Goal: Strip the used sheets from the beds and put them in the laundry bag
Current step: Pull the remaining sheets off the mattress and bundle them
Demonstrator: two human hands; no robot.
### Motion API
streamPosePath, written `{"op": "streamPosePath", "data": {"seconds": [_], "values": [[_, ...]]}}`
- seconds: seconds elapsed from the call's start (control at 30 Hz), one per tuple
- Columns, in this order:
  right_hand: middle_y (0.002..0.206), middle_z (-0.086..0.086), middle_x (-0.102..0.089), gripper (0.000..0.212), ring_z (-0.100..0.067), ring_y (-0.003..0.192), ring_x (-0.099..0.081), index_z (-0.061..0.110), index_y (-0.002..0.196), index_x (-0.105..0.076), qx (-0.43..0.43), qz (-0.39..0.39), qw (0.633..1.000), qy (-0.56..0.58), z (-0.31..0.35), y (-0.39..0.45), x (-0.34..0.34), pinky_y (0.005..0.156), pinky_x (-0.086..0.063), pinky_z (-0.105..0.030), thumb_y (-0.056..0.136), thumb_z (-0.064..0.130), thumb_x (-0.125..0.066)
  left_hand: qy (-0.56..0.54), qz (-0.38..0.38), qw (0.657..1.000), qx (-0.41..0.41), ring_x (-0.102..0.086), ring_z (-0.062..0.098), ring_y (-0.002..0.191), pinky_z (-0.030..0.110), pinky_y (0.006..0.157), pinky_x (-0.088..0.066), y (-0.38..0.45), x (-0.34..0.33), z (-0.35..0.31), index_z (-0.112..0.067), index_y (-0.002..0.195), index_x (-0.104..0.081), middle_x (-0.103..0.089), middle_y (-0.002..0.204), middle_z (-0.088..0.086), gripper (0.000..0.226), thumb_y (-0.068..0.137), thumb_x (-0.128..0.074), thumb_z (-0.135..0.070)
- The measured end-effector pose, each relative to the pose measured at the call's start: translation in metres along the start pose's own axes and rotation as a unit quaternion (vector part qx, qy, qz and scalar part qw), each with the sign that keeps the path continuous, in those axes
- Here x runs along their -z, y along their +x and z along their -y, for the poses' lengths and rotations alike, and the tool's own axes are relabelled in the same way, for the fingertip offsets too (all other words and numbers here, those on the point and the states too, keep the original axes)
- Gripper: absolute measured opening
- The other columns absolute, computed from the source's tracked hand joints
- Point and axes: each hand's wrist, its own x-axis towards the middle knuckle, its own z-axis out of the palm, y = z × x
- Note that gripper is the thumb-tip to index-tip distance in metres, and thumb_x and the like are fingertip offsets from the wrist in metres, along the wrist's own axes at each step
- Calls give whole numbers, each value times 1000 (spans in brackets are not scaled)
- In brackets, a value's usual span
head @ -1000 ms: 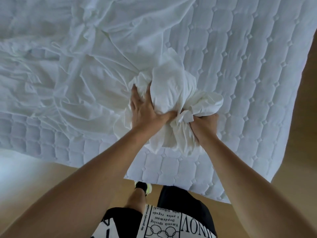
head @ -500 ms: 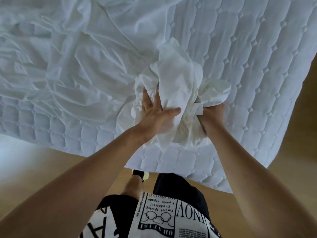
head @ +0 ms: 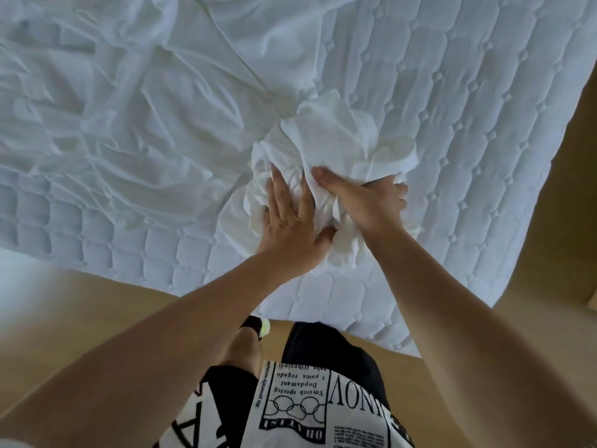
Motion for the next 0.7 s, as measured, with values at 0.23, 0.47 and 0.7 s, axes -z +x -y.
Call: {"op": "streamPosePath", "data": {"seconds": [0.23, 0.47, 0.7], "values": [[143, -6, -40, 142, -34, 139, -39, 24, 154, -36, -2, -14, 1000, -4, -3, 11, 4, 117, -34, -57, 36, 89, -81, -318, -149, 923, 155, 0, 24, 158, 50, 125, -14, -6, 29, 23, -46, 161, -1, 13, 171, -1, 112, 79, -74, -66], [125, 11, -66, 112, -11, 118, -65, 36, 131, -62, 56, 23, 994, 93, -39, 20, 20, 99, -57, -37, 32, 81, -91, -387, -58, 894, 217, -18, 29, 155, 58, 121, -30, 23, 21, -16, -38, 161, -6, -5, 169, -3, 158, 28, -80, -81], [99, 14, -79, 52, -4, 92, -76, 34, 103, -71, 75, 84, 974, 198, -31, 4, 42, 84, -63, -33, 60, 36, -100, -411, -77, 898, 138, -59, 20, 125, 49, 102, -52, 14, 26, -15, -45, 142, -34, -56, 137, -8, 138, 20, -91, -79]]}}
